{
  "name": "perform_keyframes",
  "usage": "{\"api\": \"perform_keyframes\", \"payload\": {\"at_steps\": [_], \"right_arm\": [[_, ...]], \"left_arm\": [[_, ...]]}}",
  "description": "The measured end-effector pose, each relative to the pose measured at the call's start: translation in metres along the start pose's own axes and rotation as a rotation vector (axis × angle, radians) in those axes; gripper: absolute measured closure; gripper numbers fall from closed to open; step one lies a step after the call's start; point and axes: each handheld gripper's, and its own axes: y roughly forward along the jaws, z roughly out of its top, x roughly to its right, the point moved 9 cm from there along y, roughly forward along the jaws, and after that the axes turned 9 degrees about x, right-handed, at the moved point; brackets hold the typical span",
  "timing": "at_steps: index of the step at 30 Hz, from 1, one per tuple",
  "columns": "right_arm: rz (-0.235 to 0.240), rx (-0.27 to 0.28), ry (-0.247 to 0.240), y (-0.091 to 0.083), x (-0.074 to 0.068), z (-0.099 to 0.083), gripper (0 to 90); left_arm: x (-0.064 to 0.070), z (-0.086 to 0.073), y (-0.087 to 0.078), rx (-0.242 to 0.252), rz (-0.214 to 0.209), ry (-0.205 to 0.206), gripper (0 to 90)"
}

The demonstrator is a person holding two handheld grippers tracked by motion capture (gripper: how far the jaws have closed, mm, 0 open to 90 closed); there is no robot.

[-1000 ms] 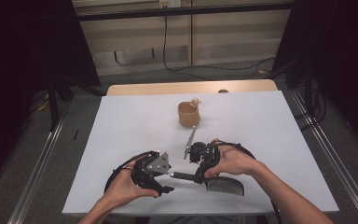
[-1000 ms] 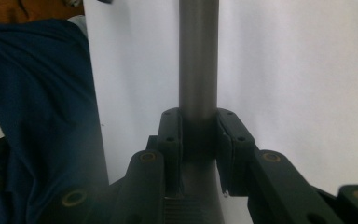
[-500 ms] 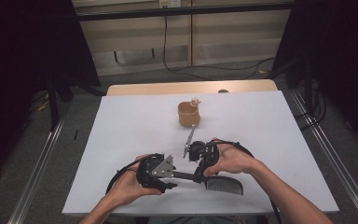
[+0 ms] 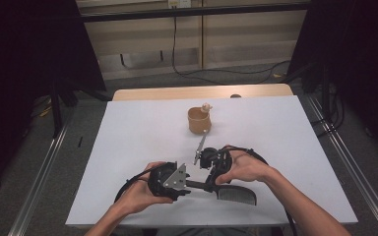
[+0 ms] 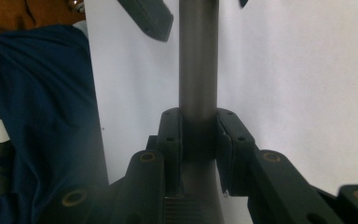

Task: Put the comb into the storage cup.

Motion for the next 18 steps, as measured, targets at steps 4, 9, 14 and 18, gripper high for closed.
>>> {"api": "perform_keyframes", "payload": {"at_steps": [4,9,14,18], "right_arm": [[0.009,0.005,-0.005,0.0006,0.0005,-0.0003,72.8],[0.007,0.009,0.0,0.0016,0.001,-0.0005,72.8],[0.006,-0.003,0.008,0.0038,0.002,-0.0011,72.8],[0.013,0.0,0.008,0.0031,0.0038,-0.0013,72.8]], "left_arm": [[-0.0007,-0.0003,0.0032,-0.008,0.013,0.013,54.3],[-0.0014,0.0004,0.0044,-0.004,0.014,0.049,57.1],[-0.0015,0.0006,0.0072,-0.024,0.012,0.059,62.7],[-0.0008,0.0017,0.0085,-0.031,0.02,0.065,64.8]]}}
